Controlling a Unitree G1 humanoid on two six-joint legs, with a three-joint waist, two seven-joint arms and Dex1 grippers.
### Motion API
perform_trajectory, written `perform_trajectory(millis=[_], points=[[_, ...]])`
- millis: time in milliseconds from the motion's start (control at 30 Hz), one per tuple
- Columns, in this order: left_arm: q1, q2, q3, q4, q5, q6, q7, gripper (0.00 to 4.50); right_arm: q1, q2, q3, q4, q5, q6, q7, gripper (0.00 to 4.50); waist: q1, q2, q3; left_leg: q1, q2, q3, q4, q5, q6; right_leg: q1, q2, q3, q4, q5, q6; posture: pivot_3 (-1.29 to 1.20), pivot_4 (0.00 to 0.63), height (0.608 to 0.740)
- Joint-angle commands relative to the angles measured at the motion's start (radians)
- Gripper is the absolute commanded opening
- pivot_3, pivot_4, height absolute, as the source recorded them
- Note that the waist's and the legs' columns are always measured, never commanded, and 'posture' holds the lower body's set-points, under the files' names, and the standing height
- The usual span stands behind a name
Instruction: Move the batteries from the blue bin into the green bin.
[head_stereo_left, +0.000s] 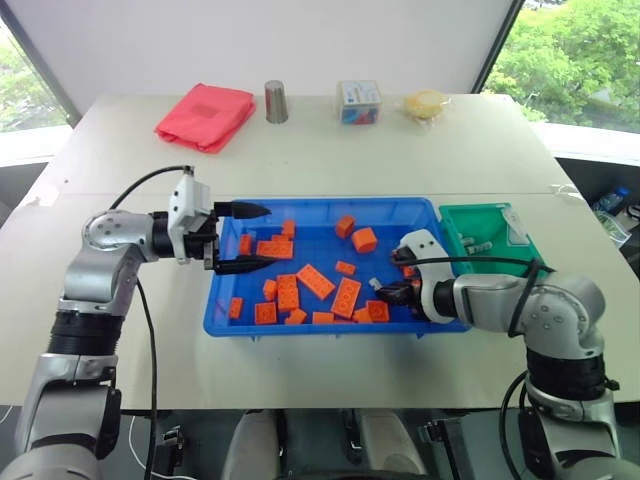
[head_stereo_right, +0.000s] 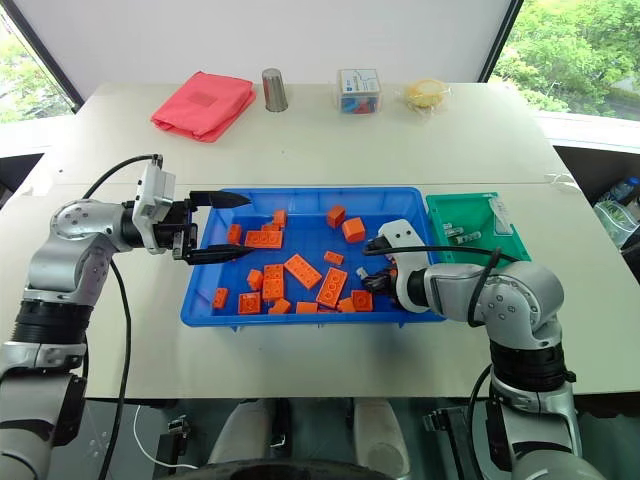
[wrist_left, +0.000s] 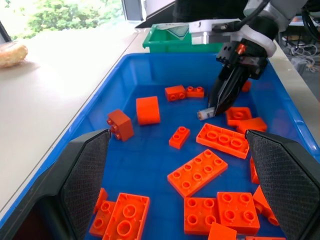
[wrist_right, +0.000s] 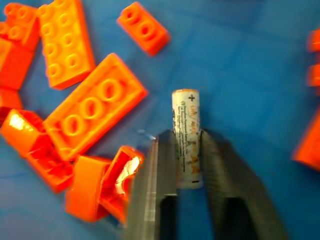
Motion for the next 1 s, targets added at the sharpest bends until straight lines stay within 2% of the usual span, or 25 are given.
perform_trajectory(millis=[33, 200, 300, 367, 467, 600, 733, 867, 933, 1000], points=[[-0.006, 0.018, 0.024, -0.030, -0.017, 0.002, -0.002, 4.50, 0.014, -0.004, 0.014, -0.022, -0.015, 0.007, -0.001, 0.04, 0.000, 0.000, 0.000, 0.000, 0.000, 0.000, 0.000, 0.000, 0.000, 0.000, 0.000, 0.000, 0.000, 0.000, 0.000, 0.00, 0.150, 0.740], [-0.002, 0.021, 0.025, -0.027, -0.018, -0.002, -0.009, 4.50, -0.055, -0.014, 0.007, -0.068, -0.012, 0.007, 0.049, 0.04, -0.001, 0.000, 0.000, 0.000, 0.000, 0.000, 0.000, 0.000, 0.000, 0.000, 0.000, 0.000, -0.001, 0.000, 0.000, 0.00, 0.150, 0.740], [0.000, 0.023, 0.026, -0.023, -0.019, -0.004, -0.014, 4.50, -0.183, -0.032, -0.086, -0.046, 0.026, -0.012, 0.123, 0.04, -0.005, 0.001, 0.000, 0.000, 0.000, 0.000, 0.000, 0.000, 0.000, -0.001, 0.000, 0.001, -0.001, 0.000, 0.000, 0.00, 0.150, 0.740], [-0.001, 0.025, 0.022, -0.021, -0.019, 0.000, -0.020, 4.50, -0.217, -0.164, -0.056, -0.075, 0.016, -0.095, 0.260, 0.04, -0.001, 0.001, 0.001, 0.000, 0.000, 0.000, 0.000, 0.000, 0.000, -0.001, 0.000, 0.001, 0.000, 0.000, 0.000, 0.00, 0.150, 0.740], [-0.012, 0.032, 0.010, -0.015, -0.016, 0.020, -0.033, 4.50, -0.166, -0.395, -0.040, -0.084, -0.012, -0.243, 0.517, 0.04, 0.013, 0.001, 0.000, -0.002, 0.000, -0.002, -0.002, 0.000, 0.000, 0.001, 0.000, -0.003, -0.007, -0.001, 0.000, 0.00, 0.150, 0.740], [-0.033, 0.058, 0.004, -0.010, -0.031, 0.080, -0.067, 4.50, -0.017, -0.649, -0.058, 0.055, -0.228, -0.597, 0.774, 0.04, 0.008, 0.001, 0.000, -0.004, -0.001, 0.000, -0.003, -0.004, 0.007, 0.002, -0.002, -0.002, -0.014, 0.000, 0.004, 0.00, 0.150, 0.740], [-0.047, 0.073, 0.007, 0.013, -0.022, 0.081, -0.093, 4.50, 0.109, -0.739, -0.109, 0.247, -0.361, -0.817, 0.894, 0.04, 0.003, 0.000, 0.000, -0.003, -0.002, 0.003, -0.001, -0.007, 0.011, 0.002, -0.003, 0.002, -0.014, 0.000, 0.006, 0.00, 0.150, 0.740], [-0.061, 0.084, 0.004, 0.027, -0.022, 0.093, -0.110, 4.50, 0.156, -0.727, -0.116, 0.313, -0.421, -0.880, 0.915, 0.04, 0.001, 0.001, 0.001, -0.001, -0.001, 0.004, -0.001, -0.007, 0.011, 0.002, 0.000, 0.002, -0.012, 0.000, 0.006, 0.00, 0.150, 0.740], [-0.071, 0.085, 0.005, 0.034, -0.022, 0.091, -0.116, 4.50, 0.140, -0.692, -0.109, 0.350, -0.444, -0.874, 0.879, 1.09, 0.001, 0.001, 0.001, 0.000, 0.000, 0.004, -0.001, -0.007, 0.011, 0.002, 0.001, 0.002, -0.011, 0.000, 0.005, 0.00, 0.150, 0.740], [-0.080, 0.083, 0.011, 0.040, -0.025, 0.096, -0.115, 4.50, 0.120, -0.665, -0.102, 0.374, -0.465, -0.877, 0.854, 1.95, 0.002, 0.001, 0.001, 0.000, 0.000, 0.003, -0.001, -0.007, 0.011, 0.002, 0.002, 0.002, -0.010, 0.000, 0.002, 0.00, 0.150, 0.740]])
